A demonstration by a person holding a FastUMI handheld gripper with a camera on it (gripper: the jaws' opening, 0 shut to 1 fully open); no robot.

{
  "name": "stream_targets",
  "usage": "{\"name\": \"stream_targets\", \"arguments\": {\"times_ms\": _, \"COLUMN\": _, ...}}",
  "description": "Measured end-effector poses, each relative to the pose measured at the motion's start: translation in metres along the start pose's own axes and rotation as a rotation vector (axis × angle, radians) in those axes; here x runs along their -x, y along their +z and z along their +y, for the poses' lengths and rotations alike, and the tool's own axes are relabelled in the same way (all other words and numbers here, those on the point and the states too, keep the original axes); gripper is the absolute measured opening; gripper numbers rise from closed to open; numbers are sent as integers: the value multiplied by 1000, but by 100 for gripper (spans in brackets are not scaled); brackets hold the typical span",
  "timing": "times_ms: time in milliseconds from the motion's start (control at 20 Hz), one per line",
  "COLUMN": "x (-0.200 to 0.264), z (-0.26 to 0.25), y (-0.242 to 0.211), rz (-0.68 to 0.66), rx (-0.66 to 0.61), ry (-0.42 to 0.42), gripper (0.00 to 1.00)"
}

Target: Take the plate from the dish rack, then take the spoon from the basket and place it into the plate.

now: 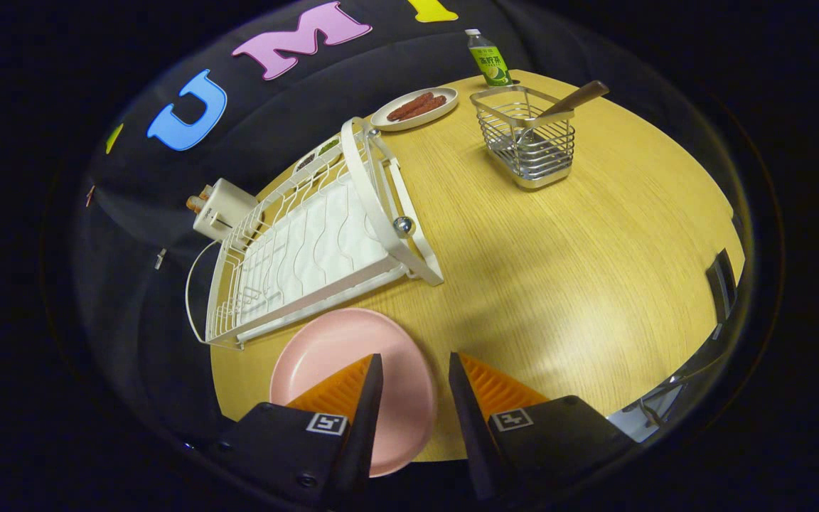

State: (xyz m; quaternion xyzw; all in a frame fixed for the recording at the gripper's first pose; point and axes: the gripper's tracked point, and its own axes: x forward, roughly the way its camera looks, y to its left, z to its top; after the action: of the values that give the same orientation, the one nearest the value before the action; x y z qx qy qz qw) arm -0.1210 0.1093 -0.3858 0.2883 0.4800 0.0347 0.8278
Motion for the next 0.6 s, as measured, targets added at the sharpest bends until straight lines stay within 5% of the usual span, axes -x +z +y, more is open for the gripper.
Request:
{"name": "stream_targets", "arguments": {"times_ms": 250, "x": 36, "z": -3, "y": 35, "rz": -75, "rx": 105, "ry": 25, "gripper": 61}}
{"name": "stream_targets", "arguments": {"times_ms": 600, "x": 107, "z": 14, "y": 140, "rz": -295, "rx": 240, "ry": 95, "gripper": 86}}
